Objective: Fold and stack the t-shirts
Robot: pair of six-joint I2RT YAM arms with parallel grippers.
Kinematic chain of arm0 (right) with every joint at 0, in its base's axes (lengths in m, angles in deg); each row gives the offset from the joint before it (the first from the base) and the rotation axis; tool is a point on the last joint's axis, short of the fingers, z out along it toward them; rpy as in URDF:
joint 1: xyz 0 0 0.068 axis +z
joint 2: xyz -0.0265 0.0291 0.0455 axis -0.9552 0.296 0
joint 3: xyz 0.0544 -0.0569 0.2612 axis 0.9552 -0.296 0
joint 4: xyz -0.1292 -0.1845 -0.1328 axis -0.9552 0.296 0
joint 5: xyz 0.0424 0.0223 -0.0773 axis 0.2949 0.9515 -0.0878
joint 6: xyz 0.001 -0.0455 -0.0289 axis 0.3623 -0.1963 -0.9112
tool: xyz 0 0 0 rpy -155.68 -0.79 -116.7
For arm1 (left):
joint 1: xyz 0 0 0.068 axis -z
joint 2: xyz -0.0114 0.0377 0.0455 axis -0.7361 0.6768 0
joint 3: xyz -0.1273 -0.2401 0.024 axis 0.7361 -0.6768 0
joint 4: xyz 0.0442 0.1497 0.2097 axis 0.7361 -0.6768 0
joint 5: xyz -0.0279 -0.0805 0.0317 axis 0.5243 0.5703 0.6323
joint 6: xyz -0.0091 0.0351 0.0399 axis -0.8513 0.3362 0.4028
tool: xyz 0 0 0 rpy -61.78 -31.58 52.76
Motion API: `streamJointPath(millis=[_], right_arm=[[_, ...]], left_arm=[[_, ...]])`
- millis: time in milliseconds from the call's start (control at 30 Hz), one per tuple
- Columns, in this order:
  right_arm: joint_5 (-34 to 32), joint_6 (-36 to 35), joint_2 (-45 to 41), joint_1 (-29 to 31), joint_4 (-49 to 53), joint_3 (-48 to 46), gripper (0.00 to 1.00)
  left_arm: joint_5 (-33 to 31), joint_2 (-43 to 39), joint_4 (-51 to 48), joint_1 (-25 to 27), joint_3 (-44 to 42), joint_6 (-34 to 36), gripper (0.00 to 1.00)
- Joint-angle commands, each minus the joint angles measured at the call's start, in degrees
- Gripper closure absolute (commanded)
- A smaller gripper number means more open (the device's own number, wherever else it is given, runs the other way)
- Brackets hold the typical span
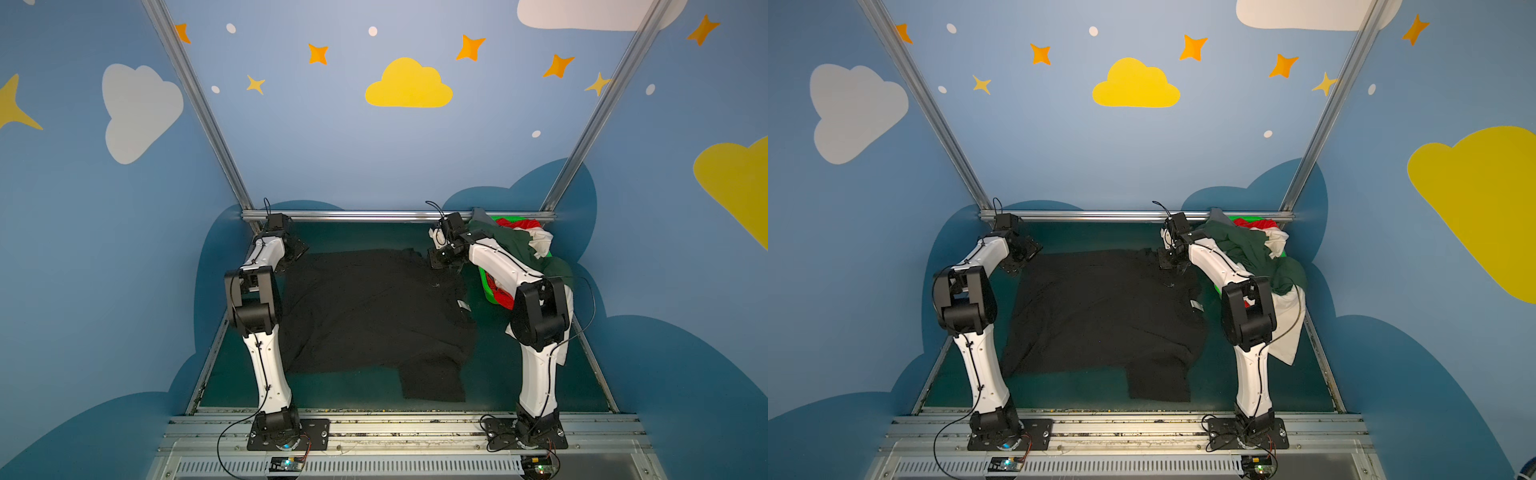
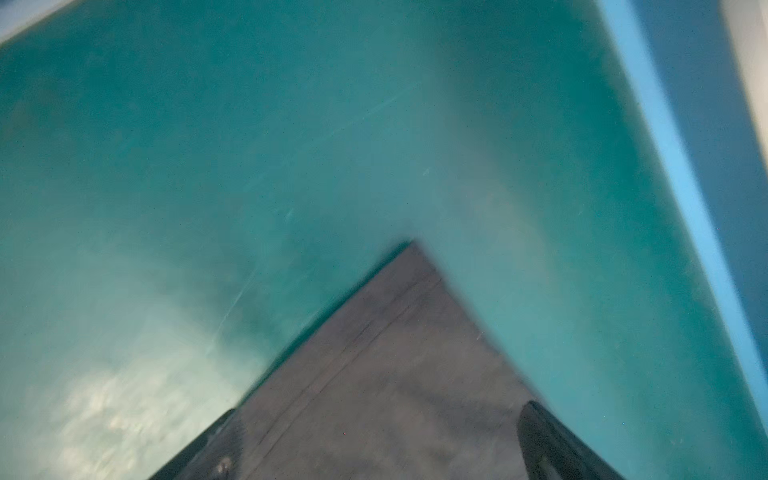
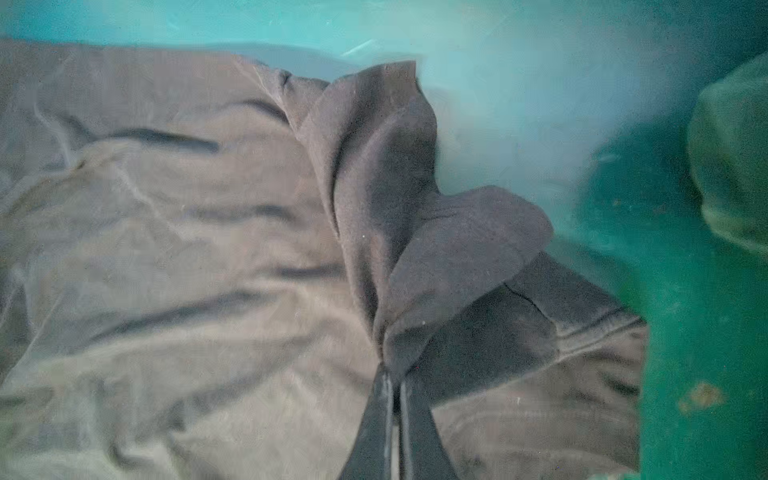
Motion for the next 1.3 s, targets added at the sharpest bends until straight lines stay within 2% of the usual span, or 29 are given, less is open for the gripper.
streamJointPath(millis=[0,167,300,400,633,833,900,1100,1267], right_arm=[[1.37,0.95,-3.43,0.11,-0.64,-2.06,1.0],[1.57,1.06,-4.07,0.14,-0.73,-3.58,1.0],[1.88,0.95,-4.46,0.18,-0.9,-4.12,1.0],[1.89,0.99,-4.42,0.12,-0.9,-4.39,1.0],[3.4,1.38,-4.18,0.01,-1.79,-4.71,1.0],[4.2,1.83,-2.86,-0.44,-1.57,-3.04,1.0],[4.13,1.9,-2.42,-0.65,-1.78,-2.51,1.0],[3.72,2.34,-0.35,-1.96,-1.7,0.33,1.0],[3.02,2.31,3.12,-3.33,-0.39,5.8,1.0]], left_arm=[[-0.17,3.62,-6.15,-0.54,6.44,2.51,0.02],[3.54,10.62,-11.52,-0.66,17.11,4.88,0.04],[3.38,15.81,-17.25,-0.83,25.33,5.74,0.08],[3.95,17.56,-19.03,-0.83,27.05,5.86,0.11],[5.11,17.76,-18.78,-0.31,24.48,7.23,0.25],[4.58,19.18,-20.79,-0.12,24.98,8.47,0.58],[4.92,20.0,-21.68,-0.08,25.95,8.93,0.62],[5.77,22.59,-25.46,-0.16,30.63,10.47,0.92],[5.17,22.4,-27.29,-0.13,34.0,11.95,0.96]])
